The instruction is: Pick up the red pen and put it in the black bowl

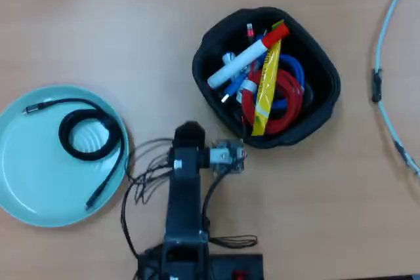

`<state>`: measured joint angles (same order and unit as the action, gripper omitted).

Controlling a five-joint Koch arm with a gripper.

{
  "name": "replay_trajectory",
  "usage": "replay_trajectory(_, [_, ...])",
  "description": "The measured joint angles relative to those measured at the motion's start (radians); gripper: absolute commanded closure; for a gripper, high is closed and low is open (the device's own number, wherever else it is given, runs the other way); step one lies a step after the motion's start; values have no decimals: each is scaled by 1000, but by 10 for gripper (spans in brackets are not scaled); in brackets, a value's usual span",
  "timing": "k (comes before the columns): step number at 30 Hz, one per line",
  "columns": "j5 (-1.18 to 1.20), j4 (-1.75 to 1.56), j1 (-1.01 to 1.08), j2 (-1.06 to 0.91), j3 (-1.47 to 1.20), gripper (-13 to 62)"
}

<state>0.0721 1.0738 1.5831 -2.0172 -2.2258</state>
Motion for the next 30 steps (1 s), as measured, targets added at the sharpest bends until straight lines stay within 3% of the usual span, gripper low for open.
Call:
replay_trajectory(8, [-51,-249,34,-250,-354,103])
replay_trajectory(19, [-66,-324,41,-255,-491,97])
replay_trajectory(30, [-64,-624,61,-255,-680,102])
